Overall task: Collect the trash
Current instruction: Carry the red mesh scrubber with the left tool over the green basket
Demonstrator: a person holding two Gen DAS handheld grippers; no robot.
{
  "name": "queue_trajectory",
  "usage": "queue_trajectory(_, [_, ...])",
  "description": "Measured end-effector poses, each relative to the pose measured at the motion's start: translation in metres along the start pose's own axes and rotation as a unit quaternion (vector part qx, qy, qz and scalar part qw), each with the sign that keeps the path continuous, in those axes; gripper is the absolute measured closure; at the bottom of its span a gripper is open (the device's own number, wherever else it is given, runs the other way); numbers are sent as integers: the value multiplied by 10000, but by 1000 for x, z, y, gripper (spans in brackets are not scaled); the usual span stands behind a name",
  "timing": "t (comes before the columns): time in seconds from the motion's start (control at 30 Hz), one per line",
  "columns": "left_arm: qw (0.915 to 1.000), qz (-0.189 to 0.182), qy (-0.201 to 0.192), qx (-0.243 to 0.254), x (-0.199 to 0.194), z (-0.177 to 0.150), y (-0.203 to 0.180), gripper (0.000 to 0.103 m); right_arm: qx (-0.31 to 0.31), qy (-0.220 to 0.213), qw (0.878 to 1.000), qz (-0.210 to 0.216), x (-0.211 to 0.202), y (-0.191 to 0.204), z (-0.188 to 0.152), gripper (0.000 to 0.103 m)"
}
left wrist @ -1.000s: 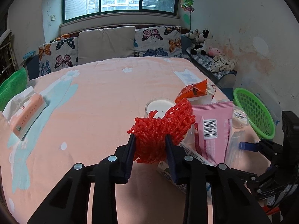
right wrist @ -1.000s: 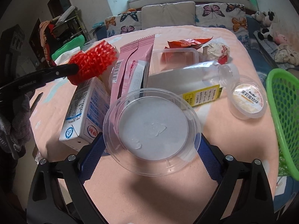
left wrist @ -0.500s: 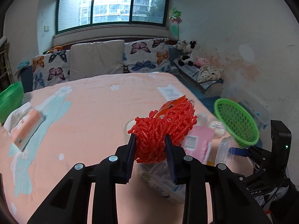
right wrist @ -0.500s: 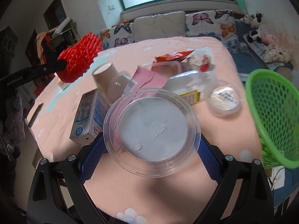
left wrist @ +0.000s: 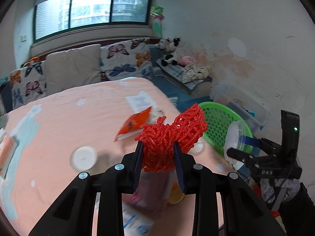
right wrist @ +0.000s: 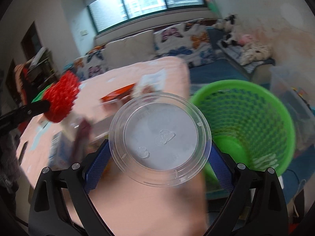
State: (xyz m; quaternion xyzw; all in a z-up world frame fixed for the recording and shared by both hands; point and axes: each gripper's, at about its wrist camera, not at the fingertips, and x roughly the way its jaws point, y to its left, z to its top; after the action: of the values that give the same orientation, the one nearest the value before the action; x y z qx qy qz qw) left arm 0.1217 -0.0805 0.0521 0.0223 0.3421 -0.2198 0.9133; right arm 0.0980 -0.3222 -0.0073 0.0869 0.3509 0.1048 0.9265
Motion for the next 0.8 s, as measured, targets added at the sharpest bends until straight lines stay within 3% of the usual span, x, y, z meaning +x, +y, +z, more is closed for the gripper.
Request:
queue_trajectory(0.3, [9988,-277,202,349,44,24,-53,73,562,67,9972,-492,8,-76,1,9])
queue_trajectory(0.8, [9938,-405,623,822,112,49,-120,73,853,209,9943,-601,21,-118,-6,7])
